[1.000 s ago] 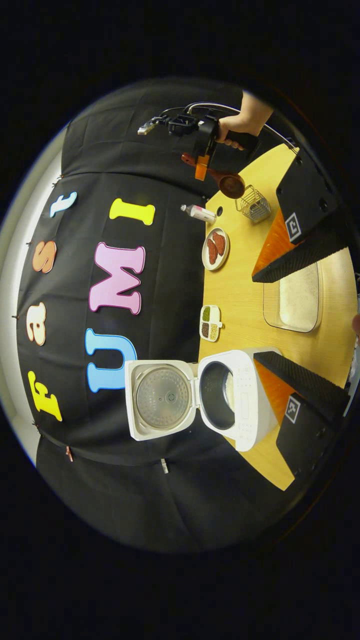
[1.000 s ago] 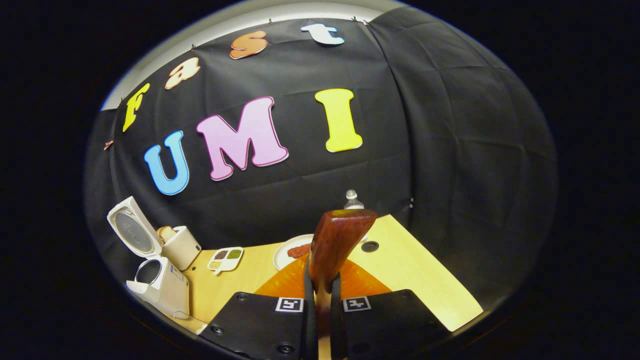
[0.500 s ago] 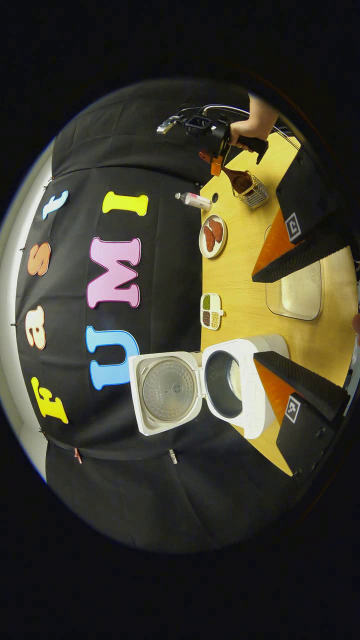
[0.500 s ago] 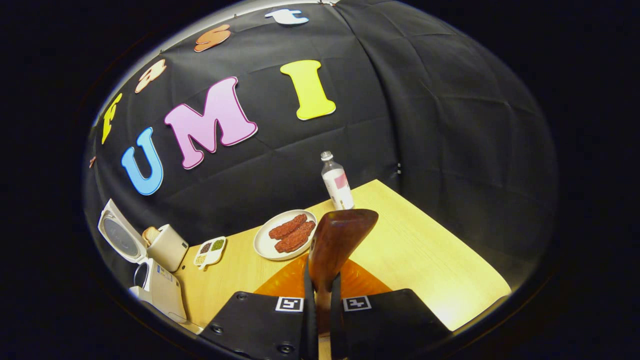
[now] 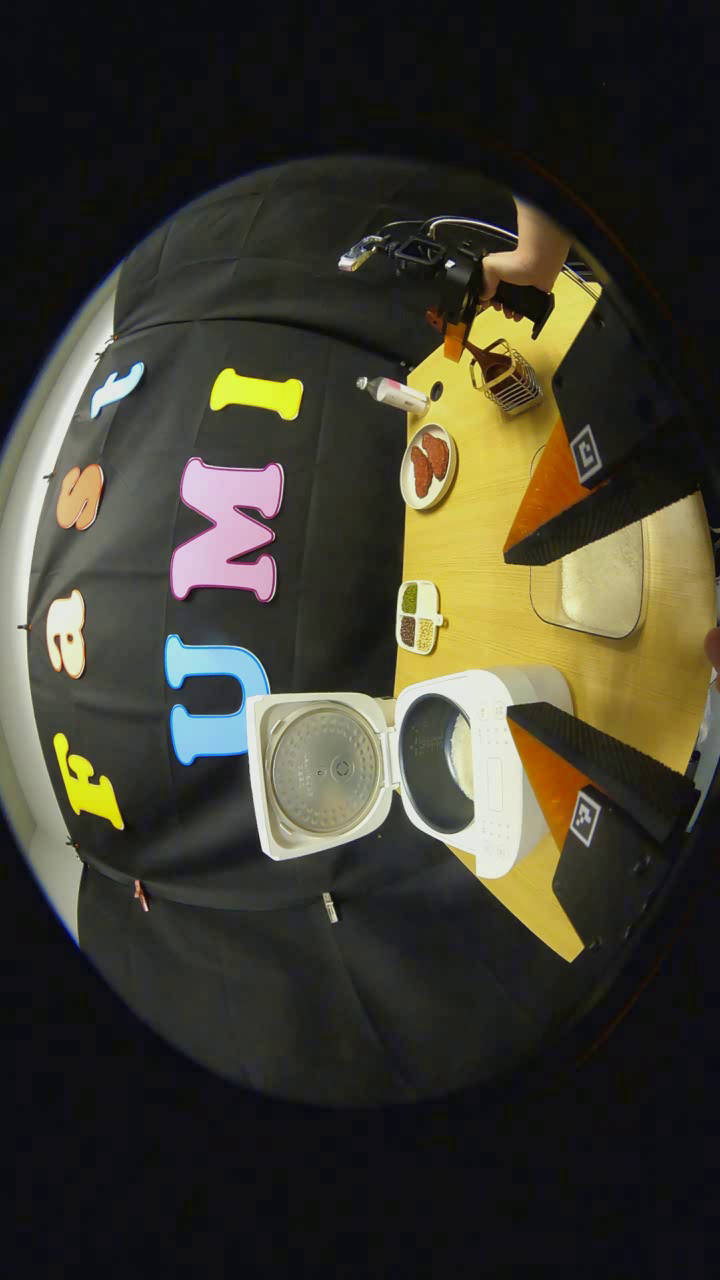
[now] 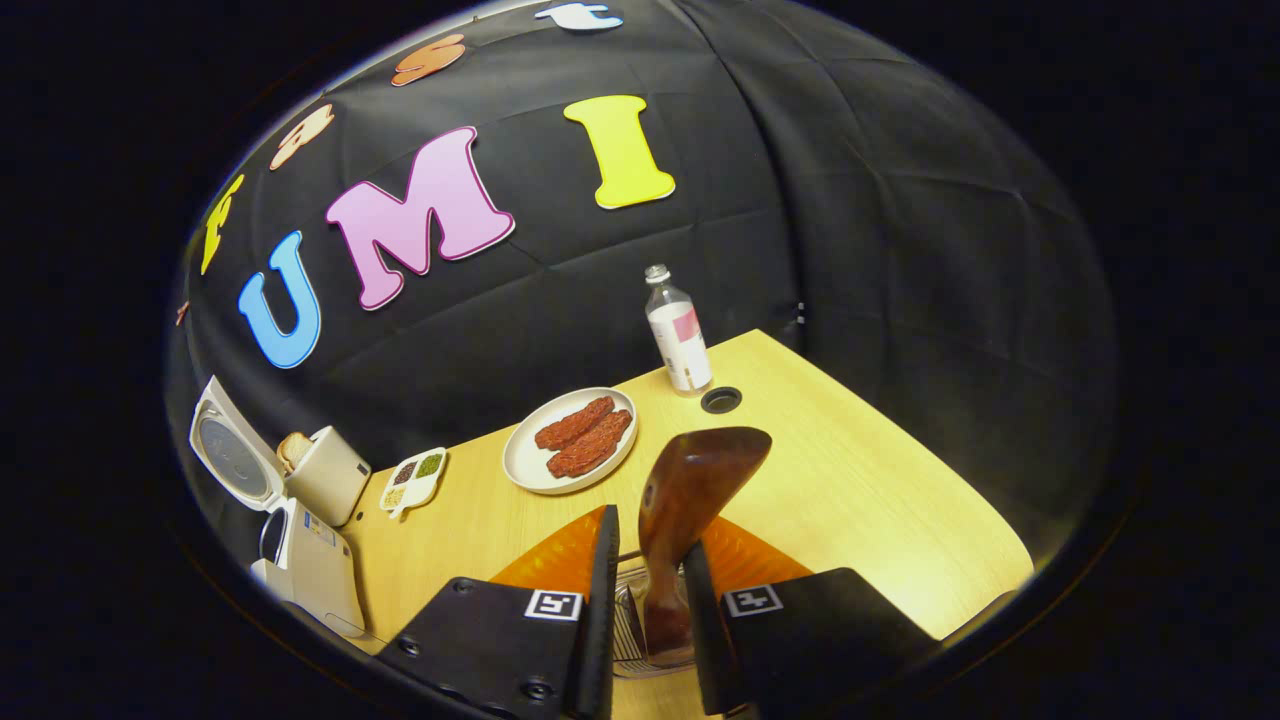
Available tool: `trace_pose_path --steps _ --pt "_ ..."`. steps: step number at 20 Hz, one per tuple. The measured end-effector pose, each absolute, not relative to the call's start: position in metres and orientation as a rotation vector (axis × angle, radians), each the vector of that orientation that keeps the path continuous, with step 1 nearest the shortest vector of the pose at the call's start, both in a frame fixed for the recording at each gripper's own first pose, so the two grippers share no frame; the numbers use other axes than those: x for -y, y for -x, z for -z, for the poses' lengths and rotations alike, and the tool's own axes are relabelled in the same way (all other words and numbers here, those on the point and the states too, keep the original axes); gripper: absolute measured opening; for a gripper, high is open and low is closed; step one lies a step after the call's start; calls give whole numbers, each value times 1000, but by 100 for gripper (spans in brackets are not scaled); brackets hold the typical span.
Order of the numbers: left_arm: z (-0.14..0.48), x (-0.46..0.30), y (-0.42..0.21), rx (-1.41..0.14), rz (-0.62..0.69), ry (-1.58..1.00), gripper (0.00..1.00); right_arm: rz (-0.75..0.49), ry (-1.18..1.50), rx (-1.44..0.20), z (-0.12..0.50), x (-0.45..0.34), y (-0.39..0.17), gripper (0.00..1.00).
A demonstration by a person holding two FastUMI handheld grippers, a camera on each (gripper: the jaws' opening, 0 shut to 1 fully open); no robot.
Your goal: Close the left gripper, press the button to open the rice cooker; take a wooden spoon from the chopstick holder with the right hand, scoop a spoonful of rice and pour it into the rice cooker, then put the wooden spoon back into the chopstick holder.
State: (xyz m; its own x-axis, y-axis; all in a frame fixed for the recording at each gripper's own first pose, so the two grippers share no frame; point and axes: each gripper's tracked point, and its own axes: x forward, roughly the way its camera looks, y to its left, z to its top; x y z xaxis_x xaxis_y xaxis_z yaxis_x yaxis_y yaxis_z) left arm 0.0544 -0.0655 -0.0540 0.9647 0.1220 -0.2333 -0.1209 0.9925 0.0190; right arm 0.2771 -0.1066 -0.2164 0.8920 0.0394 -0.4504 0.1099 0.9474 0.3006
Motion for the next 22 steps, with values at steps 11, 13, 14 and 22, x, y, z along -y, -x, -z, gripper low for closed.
trace_pose_path --steps 11,13,14,22 --pt "-21 -15 -66 -87 -191 -45 95 150 -230 -435 180 140 -211 99" --pt "-52 -36 -71 -42 -208 -70 95 174 -214 -428 171 147 -193 99" --pt "-65 -44 -72 -23 -216 -78 95 183 -209 -423 166 150 -182 99" --pt "-154 -96 -128 35 -232 -80 95 229 -184 -381 132 162 -117 98"
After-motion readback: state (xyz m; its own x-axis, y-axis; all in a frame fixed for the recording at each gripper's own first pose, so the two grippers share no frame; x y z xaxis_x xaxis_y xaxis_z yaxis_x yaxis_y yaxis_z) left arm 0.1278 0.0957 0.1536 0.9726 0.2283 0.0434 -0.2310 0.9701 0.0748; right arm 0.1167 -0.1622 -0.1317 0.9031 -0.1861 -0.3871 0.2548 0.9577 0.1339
